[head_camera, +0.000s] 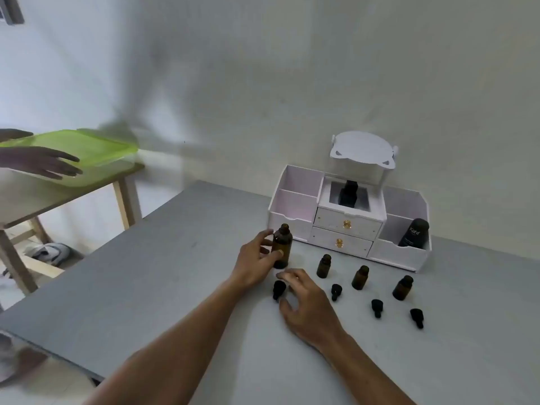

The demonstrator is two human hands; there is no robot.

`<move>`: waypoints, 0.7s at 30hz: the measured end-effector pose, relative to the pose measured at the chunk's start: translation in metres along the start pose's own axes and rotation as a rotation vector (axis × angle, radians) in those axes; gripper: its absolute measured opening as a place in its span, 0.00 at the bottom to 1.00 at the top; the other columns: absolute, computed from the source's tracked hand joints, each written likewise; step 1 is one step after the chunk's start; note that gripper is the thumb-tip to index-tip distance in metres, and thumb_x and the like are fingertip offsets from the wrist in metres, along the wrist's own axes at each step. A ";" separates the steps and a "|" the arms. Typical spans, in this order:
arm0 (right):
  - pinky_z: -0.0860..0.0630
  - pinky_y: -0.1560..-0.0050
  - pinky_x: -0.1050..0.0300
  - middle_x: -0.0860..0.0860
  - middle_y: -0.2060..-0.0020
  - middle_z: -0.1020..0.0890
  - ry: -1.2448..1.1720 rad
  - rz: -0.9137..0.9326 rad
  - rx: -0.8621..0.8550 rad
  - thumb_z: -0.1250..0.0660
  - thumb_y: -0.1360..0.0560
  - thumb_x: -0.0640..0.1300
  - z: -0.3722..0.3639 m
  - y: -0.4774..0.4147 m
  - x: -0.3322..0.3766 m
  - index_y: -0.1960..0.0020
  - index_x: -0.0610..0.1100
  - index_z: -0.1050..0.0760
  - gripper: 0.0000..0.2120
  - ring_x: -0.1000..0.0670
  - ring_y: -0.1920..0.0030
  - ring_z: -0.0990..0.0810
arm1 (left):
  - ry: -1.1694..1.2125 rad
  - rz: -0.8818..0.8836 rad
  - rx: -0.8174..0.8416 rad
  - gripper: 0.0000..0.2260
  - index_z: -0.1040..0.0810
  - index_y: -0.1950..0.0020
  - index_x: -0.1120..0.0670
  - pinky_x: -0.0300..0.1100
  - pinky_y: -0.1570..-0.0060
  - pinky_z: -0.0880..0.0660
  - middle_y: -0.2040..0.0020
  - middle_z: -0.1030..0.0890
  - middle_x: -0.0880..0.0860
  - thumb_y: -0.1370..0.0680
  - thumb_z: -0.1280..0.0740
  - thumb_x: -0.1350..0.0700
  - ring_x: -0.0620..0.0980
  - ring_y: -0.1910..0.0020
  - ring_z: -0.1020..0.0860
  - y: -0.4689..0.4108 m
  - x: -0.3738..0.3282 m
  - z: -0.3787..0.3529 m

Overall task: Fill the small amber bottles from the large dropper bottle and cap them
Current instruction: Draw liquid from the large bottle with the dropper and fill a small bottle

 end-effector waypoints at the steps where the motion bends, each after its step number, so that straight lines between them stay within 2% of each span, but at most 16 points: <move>1: 0.28 0.33 0.61 0.55 0.32 0.28 0.007 0.008 -0.001 0.35 0.25 0.47 -0.002 -0.001 0.000 0.29 0.52 0.29 0.24 0.55 0.33 0.27 | 0.041 -0.004 -0.004 0.28 0.30 0.28 0.47 0.39 0.49 0.23 0.39 0.19 0.53 0.28 0.30 0.49 0.50 0.48 0.20 -0.002 -0.001 -0.001; 5: 0.31 0.32 0.64 0.54 0.30 0.29 0.014 0.031 0.031 0.38 0.23 0.45 -0.005 -0.001 0.003 0.30 0.54 0.28 0.21 0.54 0.32 0.28 | 0.089 -0.063 0.017 0.30 0.28 0.29 0.48 0.44 0.46 0.20 0.40 0.20 0.53 0.31 0.29 0.50 0.53 0.45 0.19 -0.007 -0.006 -0.004; 7: 0.30 0.34 0.65 0.54 0.31 0.27 0.018 0.051 0.024 0.38 0.23 0.44 -0.005 -0.001 0.003 0.33 0.53 0.25 0.19 0.54 0.34 0.27 | 0.088 -0.101 0.027 0.28 0.26 0.32 0.48 0.43 0.46 0.20 0.42 0.19 0.52 0.32 0.28 0.50 0.51 0.46 0.19 -0.008 -0.009 -0.007; 11: 0.28 0.37 0.66 0.54 0.36 0.24 0.003 0.066 -0.003 0.37 0.25 0.41 -0.005 0.001 0.002 0.39 0.49 0.21 0.16 0.56 0.37 0.25 | 0.110 -0.126 0.028 0.25 0.22 0.36 0.50 0.45 0.47 0.18 0.47 0.17 0.50 0.34 0.27 0.51 0.49 0.49 0.17 -0.013 -0.005 -0.009; 16: 0.25 0.42 0.63 0.55 0.45 0.21 -0.069 0.088 -0.051 0.35 0.28 0.41 0.002 0.002 0.000 0.47 0.47 0.20 0.11 0.58 0.43 0.23 | 0.146 -0.139 0.013 0.28 0.21 0.36 0.49 0.41 0.48 0.19 0.46 0.16 0.49 0.36 0.27 0.48 0.47 0.48 0.17 -0.016 0.001 -0.006; 21: 0.22 0.47 0.59 0.56 0.52 0.19 -0.138 0.073 -0.053 0.33 0.29 0.43 0.005 0.001 0.001 0.49 0.47 0.21 0.09 0.57 0.49 0.21 | 0.154 -0.150 0.030 0.22 0.20 0.40 0.47 0.41 0.48 0.19 0.48 0.15 0.48 0.33 0.27 0.55 0.46 0.49 0.17 -0.019 0.001 -0.005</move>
Point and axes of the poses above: each hand's wrist, its own y-axis away from the middle knuckle, its own z-axis out of the back of the hand, x = y × z, the point moved 9 cm from there along -y, towards the middle knuckle
